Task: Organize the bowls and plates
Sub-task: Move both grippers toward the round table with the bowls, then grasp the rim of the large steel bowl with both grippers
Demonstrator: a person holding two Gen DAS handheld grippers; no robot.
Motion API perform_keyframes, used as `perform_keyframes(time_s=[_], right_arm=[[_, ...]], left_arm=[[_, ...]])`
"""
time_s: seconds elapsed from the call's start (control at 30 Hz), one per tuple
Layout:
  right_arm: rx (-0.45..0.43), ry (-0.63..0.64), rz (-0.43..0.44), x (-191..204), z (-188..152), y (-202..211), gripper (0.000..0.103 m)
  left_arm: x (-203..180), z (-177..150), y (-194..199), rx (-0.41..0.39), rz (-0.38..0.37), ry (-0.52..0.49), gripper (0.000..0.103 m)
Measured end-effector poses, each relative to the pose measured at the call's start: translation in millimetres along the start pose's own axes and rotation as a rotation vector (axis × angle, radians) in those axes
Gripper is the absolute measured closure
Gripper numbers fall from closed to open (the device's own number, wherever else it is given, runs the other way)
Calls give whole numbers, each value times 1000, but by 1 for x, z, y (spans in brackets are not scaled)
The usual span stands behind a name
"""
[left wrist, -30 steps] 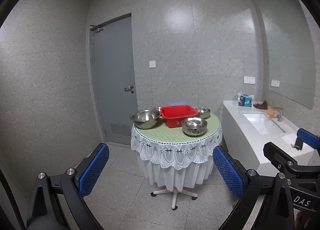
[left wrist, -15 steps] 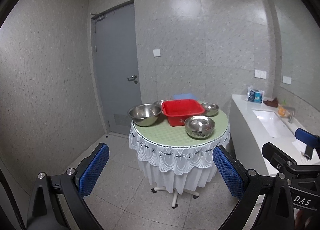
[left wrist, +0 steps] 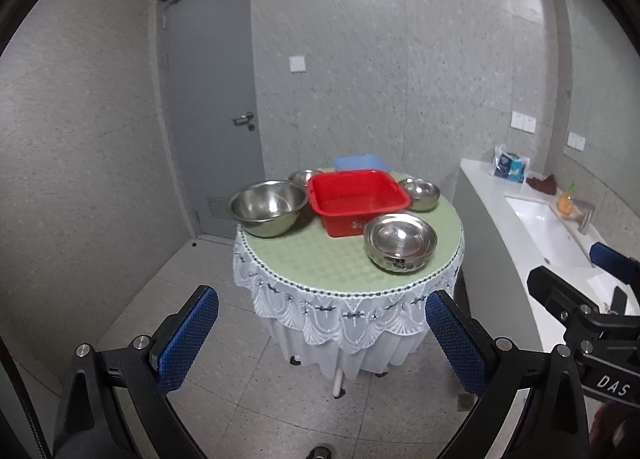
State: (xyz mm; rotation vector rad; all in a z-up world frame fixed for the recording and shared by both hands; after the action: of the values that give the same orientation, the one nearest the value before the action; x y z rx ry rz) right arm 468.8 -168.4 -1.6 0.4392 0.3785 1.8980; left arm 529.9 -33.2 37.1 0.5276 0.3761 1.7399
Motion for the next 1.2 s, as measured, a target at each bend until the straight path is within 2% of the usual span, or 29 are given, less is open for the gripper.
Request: perform_keyframes(time_s=[0.13,0.37,0.43,0.6,0.73,0.87,1.13,1.17,1.2], right_arm=[[19,-22,-17,-9,15,-42,0],[72,-73,-50,-20,47,-124,0],[85,-80,-63,-23,55,-147,0],[140,-129,-82,-35,71,-202,0],[172,-156,-118,-45,73,-229,0],[197,-157,-118,-41,81,-259,0],[230,-71,-18,3,107,-340,0],[236,-58,-9,7,110,-350,0],[240,-47,0,11,112,-359,0]], left_arm=[[2,26,-58,19,-20,-17,1],[17,78,-174,104,-48,-50,1],[20,91,-205,131,-75,-65,1],[19,114,-271,189,-112,-78,1],[17,122,-321,250,-121,-94,1],[35,129,-363,285,-81,-59,1],[114,140,-445,357,44,96,2],[122,139,-460,371,55,117,4],[125,138,-469,390,62,127,10]])
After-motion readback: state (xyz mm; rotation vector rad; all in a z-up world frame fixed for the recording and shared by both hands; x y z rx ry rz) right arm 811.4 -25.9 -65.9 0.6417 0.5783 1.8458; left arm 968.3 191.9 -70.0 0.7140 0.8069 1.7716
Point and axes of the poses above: each gripper's, at about its wrist camera, not at the fingertips, and y roughly against the way its jaws point, x to its left, z to its top, the point moved 4 cm from there along -y, roughly the way its jaws point, and after that the axes turned 14 degrees about z, right-handed, at the moved point
